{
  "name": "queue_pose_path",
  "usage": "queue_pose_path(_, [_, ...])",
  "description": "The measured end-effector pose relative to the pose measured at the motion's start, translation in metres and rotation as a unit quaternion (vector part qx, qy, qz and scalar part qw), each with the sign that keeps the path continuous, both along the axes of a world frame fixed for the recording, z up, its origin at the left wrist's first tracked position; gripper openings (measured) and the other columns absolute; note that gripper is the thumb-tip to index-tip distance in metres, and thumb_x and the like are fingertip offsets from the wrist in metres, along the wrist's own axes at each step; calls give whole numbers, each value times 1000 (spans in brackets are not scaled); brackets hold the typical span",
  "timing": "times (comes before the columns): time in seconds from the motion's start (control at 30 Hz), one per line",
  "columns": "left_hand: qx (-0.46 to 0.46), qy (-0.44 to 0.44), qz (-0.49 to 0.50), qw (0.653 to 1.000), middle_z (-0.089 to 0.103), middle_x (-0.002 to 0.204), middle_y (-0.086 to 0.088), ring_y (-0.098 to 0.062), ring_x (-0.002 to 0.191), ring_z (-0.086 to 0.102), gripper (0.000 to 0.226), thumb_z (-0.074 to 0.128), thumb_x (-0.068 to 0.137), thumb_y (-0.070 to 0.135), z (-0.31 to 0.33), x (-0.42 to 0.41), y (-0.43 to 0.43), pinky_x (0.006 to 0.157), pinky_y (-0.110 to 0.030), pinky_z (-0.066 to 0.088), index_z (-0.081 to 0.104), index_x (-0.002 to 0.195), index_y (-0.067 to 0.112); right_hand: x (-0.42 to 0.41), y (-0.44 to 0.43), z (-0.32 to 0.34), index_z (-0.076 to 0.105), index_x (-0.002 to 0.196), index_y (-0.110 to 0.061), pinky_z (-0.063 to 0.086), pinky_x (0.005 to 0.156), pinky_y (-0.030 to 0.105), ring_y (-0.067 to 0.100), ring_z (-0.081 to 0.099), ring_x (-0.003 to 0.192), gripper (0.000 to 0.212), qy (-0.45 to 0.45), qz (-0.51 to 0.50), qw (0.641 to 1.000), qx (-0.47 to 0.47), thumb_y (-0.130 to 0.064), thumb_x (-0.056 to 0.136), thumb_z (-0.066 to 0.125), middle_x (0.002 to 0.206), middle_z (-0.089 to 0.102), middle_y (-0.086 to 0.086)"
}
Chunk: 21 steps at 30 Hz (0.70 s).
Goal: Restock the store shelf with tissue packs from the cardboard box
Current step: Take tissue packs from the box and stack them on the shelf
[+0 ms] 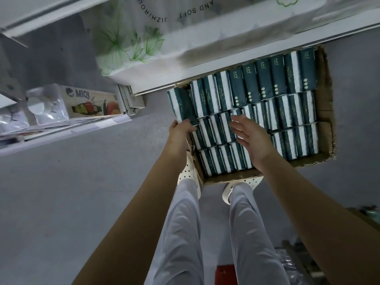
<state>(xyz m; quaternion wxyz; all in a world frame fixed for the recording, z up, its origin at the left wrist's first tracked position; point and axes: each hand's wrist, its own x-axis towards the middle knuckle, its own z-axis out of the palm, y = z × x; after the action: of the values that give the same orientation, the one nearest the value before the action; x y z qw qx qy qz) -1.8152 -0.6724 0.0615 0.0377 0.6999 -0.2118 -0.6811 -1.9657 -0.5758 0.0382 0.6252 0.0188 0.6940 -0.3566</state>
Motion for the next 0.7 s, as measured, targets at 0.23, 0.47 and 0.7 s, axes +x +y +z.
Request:
queue_pose_path(0.23, [45,179,62,981,58,135,-2,-18,128,47,41,37,87,11,31,15,16,106,-28,35,65,117,7,9,-9,-5,38,146,-29,41,104,34,17,46,129,53,-80,6,997,-3,-43,97,54,144,47,-5])
queue_pose_path(0.47, [34,153,7,988,61,127,1,-23,122,54,36,38,98,16,-5,-4,17,111,-42,37,63,122,6,-1,3,-13,59,90,-22,46,100,32,10,63,94,14,-47,-113,992,15,-9,95,58,87,71,-9])
queue_pose_path(0.7, [-66,94,-157,981,64,120,0,-16,113,57,30,48,95,10,-26,-34,-7,97,-32,44,63,116,23,-5,14,-24,51,76,-19,43,66,21,5,60,68,28,-77,-214,974,8,4,92,55,70,67,-8])
